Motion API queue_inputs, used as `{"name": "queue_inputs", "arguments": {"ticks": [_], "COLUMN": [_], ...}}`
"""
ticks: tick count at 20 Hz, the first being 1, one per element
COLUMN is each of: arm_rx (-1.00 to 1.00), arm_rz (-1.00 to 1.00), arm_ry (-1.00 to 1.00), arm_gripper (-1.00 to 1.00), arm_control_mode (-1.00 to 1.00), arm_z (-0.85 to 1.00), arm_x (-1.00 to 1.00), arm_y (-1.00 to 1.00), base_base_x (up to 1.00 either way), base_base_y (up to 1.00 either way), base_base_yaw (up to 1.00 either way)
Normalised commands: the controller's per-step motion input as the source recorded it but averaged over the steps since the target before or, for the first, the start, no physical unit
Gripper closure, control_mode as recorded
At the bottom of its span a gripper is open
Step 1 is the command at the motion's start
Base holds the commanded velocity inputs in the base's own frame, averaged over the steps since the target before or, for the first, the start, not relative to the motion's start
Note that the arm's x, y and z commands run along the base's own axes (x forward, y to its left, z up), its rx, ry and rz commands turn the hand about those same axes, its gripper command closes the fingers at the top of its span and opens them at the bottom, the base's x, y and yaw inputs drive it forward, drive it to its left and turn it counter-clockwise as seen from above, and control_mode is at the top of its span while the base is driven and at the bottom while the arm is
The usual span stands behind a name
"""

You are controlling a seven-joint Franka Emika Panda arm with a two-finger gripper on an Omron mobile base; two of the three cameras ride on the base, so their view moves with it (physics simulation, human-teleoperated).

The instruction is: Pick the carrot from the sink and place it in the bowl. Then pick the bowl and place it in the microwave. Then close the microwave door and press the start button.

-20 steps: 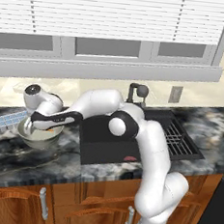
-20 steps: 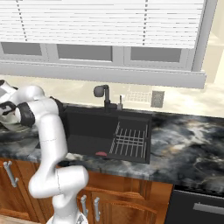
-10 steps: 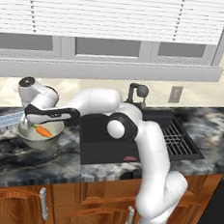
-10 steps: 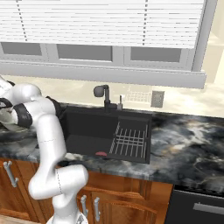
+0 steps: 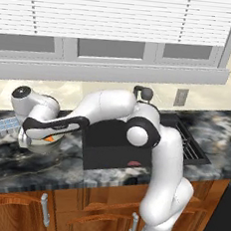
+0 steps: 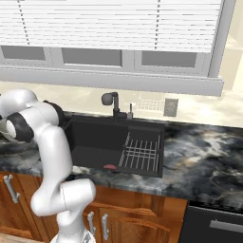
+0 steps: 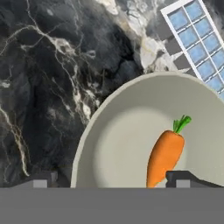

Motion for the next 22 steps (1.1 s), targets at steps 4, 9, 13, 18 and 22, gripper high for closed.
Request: {"name": "queue_inputs", "arguments": {"ticks": [4, 9, 13, 18, 22], "arm_rx": [0.0, -0.03, -0.06, -0.08, -0.09], "arm_rz": [0.13, 0.06, 0.0, 0.02, 0.06], "arm_ry": [0.04, 0.09, 0.0, 0.0, 0.0], "arm_gripper": [-1.0, -1.0, -1.0, -1.0, 1.0], "arm_control_mode": [-1.0, -1.0, -1.0, -1.0, -1.0], "arm_z": [-0.35, -0.46, -0.1, -0.16, -0.21], "arm_x": [-0.39, 0.11, 0.39, 0.19, 0.0], "arm_y": [-0.16, -0.13, 0.0, 0.0, 0.0], "base_base_x": [0.0, 0.0, 0.0, 0.0, 0.0], "base_base_y": [0.0, 0.0, 0.0, 0.0, 0.0], "base_base_yaw": [0.0, 0.0, 0.0, 0.0, 0.0]}}
